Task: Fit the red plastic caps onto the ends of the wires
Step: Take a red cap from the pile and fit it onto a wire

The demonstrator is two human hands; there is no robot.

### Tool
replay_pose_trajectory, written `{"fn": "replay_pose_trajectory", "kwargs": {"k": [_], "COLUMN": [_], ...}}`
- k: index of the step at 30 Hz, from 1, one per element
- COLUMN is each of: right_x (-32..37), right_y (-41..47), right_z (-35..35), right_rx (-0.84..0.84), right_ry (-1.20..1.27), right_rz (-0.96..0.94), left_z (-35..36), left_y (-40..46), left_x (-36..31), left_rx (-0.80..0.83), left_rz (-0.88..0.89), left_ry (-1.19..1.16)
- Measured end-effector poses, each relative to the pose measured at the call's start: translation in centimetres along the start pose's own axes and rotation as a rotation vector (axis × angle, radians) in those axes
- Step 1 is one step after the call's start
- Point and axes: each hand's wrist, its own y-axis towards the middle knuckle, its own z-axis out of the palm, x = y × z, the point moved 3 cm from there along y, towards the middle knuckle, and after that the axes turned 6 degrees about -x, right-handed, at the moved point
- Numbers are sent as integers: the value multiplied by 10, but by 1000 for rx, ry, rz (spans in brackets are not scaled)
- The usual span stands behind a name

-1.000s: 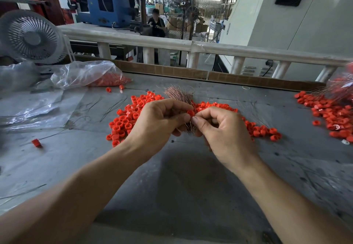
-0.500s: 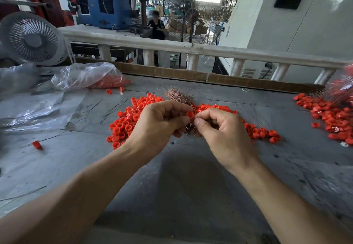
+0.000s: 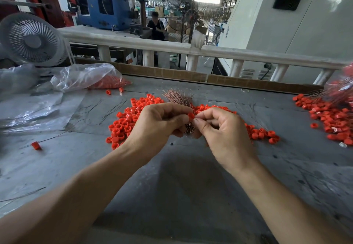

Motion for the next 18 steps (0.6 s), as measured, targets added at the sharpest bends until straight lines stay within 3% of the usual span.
{"fn": "replay_pose_trajectory", "kwargs": {"k": [18], "right_x": [0], "right_y": [1], "right_z": [-3], "right_rx": [-1], "right_ry": [17], "right_rz": [-40], "left_z": [0], "left_y": [3], "left_x": [4], "left_rx": [0], "left_rz": [-100], "left_ry": [-197]}}
